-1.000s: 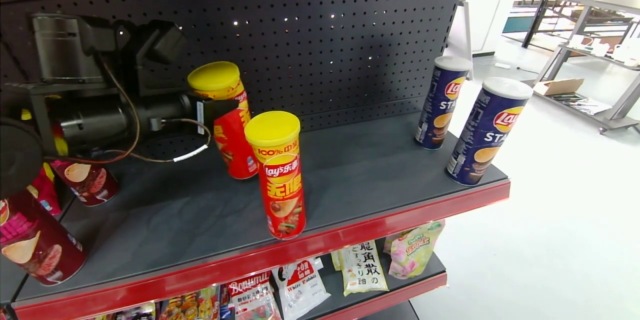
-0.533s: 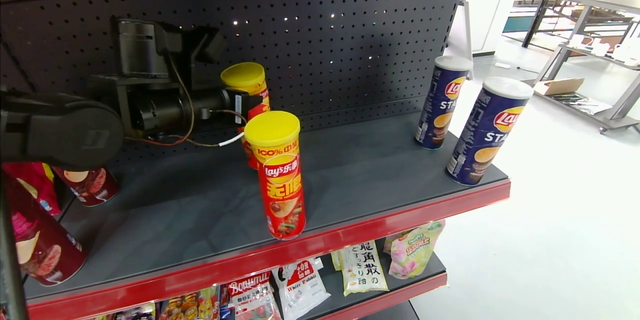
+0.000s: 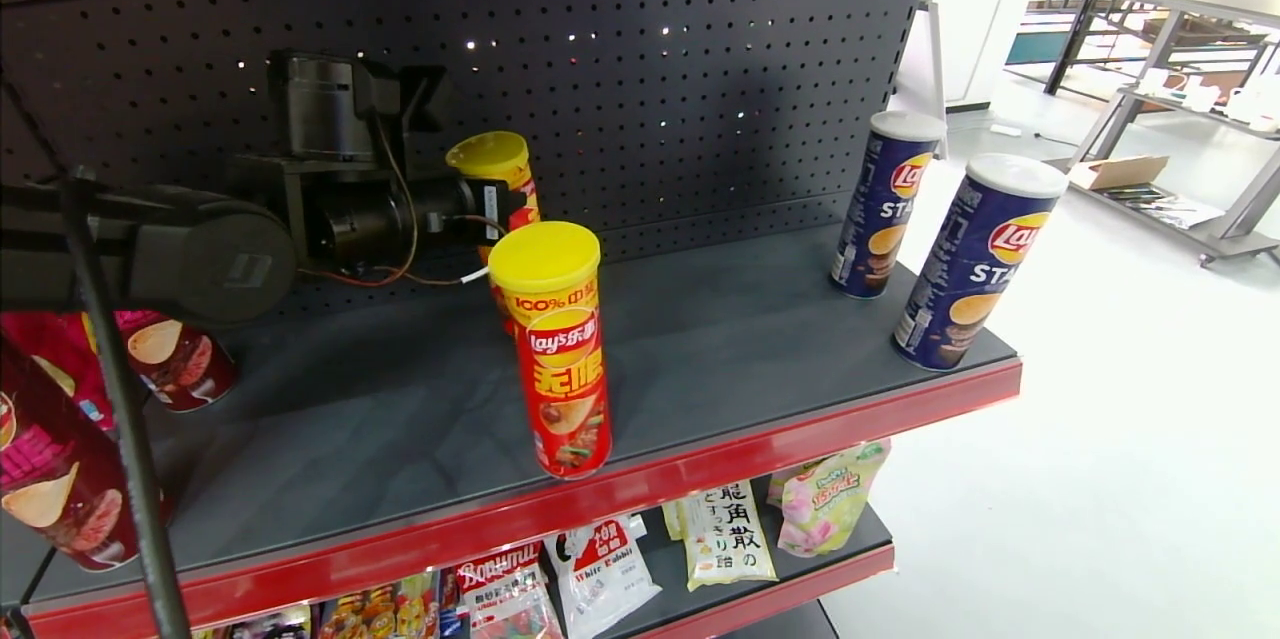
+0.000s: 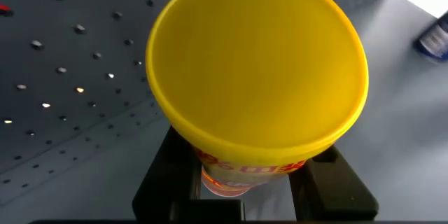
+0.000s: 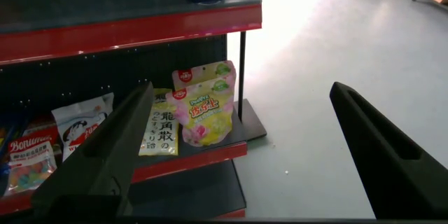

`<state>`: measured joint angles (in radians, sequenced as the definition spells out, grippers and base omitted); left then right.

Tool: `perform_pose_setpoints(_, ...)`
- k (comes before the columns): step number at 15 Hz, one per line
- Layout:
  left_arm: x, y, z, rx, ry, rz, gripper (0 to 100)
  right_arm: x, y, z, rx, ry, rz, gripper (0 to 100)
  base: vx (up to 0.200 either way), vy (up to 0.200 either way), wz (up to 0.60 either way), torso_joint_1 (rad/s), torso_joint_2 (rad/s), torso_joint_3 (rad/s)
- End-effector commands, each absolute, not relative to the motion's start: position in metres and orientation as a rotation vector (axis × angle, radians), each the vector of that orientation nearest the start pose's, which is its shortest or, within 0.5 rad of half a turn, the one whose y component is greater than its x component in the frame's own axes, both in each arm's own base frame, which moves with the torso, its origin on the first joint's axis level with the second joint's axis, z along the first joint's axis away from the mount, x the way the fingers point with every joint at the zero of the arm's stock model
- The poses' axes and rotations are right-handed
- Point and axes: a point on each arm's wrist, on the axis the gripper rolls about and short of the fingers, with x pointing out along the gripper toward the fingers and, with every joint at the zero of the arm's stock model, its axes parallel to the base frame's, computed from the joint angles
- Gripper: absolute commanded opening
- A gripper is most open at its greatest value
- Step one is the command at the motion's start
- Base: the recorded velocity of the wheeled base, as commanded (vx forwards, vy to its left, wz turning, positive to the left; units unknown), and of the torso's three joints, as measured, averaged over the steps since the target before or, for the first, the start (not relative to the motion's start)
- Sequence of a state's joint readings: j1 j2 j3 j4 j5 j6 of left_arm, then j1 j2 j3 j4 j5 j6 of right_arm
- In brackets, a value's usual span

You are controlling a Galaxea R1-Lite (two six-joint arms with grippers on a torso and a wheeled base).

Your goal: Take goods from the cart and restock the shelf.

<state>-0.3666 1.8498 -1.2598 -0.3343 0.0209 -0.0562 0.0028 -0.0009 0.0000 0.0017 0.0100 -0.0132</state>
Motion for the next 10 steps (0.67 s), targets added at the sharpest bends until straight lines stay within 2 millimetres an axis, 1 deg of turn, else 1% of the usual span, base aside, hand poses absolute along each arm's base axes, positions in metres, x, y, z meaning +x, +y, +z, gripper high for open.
perform_pose_setpoints(1, 0.347, -0.136, 0.228, -0.006, 0.259, -0.344, 0, -0.023, 0.000, 0.075, -0.014, 0.001, 0.014, 100, 0.000, 0.000, 0.00, 0.000, 0.00, 0.000)
perform_pose_setpoints(4, 0.343, -0.145, 0.228, -0.003, 0.260, -0.374, 0, -0.023, 0.000, 0.075, -0.014, 0.001, 0.014, 100, 0.000, 0.000, 0.00, 0.000, 0.00, 0.000)
perform_pose_setpoints(10, 0.344, -0.146, 0.224, 0.000, 0.272, -0.375, 0, -0.023, 0.000, 0.075, -0.014, 0.001, 0.014, 100, 0.000, 0.000, 0.00, 0.000, 0.00, 0.000)
